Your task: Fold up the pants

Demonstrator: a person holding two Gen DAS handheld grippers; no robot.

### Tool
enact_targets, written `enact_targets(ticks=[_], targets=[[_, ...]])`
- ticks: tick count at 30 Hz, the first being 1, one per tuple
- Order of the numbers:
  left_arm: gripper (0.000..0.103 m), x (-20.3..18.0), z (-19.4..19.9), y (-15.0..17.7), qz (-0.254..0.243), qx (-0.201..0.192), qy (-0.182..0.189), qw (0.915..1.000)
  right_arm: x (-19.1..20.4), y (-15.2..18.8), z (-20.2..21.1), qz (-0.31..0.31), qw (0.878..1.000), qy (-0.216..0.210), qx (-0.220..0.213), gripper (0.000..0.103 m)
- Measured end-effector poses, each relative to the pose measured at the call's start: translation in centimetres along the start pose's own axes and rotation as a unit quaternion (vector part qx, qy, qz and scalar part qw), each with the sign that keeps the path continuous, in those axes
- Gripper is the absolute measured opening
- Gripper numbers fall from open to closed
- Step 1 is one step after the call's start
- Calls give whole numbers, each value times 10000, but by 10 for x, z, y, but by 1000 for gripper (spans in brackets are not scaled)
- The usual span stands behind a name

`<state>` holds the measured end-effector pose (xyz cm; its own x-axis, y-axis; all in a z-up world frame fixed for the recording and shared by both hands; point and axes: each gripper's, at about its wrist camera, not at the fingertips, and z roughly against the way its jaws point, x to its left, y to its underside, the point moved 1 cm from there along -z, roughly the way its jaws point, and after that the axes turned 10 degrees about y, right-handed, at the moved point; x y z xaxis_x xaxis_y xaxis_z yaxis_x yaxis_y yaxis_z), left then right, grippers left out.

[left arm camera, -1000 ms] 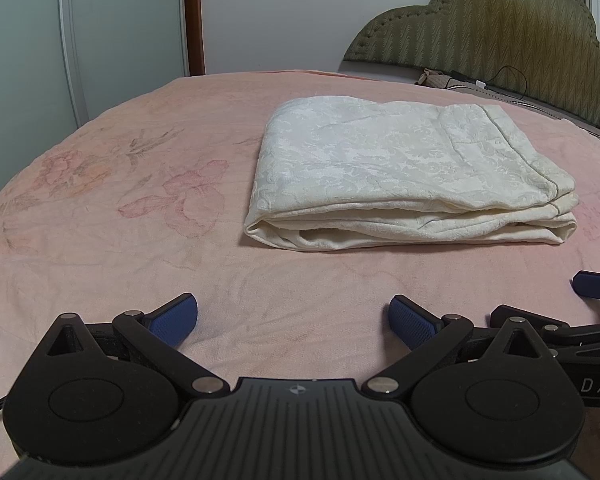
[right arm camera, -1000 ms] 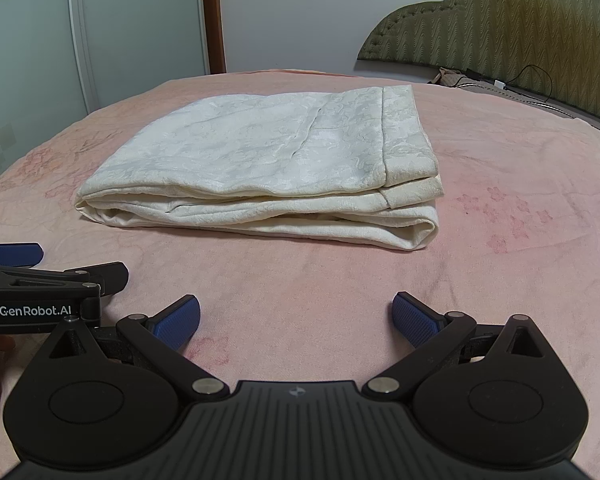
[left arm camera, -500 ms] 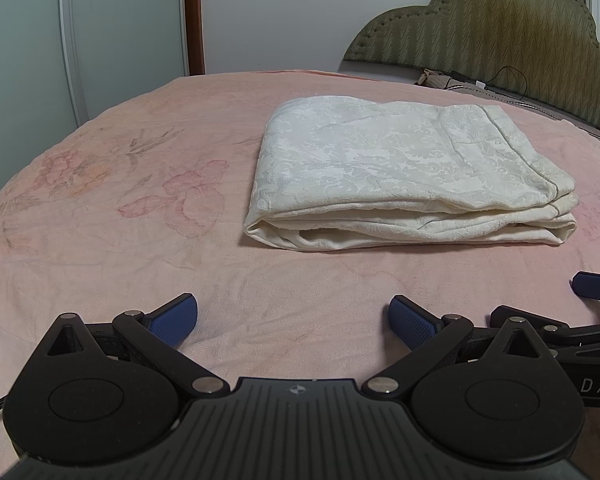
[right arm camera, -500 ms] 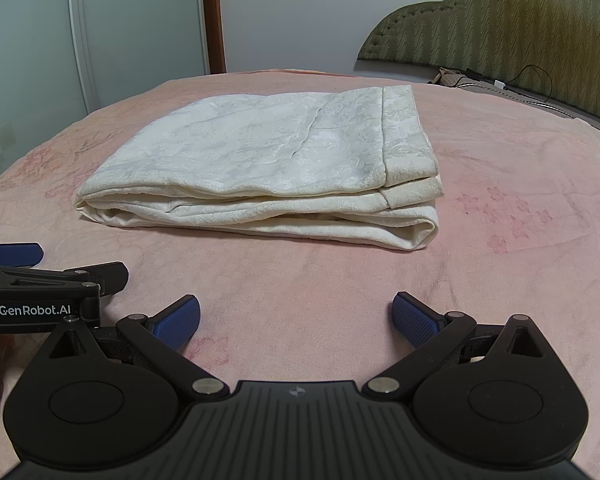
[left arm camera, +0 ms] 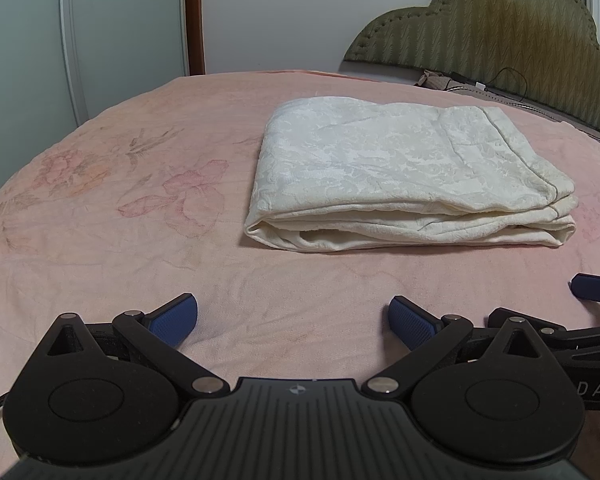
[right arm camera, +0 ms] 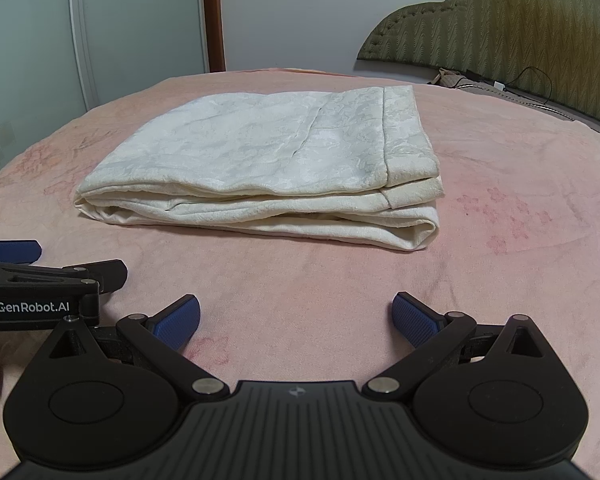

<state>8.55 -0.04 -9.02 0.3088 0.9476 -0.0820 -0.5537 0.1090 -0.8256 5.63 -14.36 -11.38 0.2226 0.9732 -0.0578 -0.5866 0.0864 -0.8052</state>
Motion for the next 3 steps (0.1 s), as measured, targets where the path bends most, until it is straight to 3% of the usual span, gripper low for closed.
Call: enact_targets(ticks=[3], targets=[[103,0,2,1,33,-22,19,10000,0,0,0,-1,10000,-46,-11,103]])
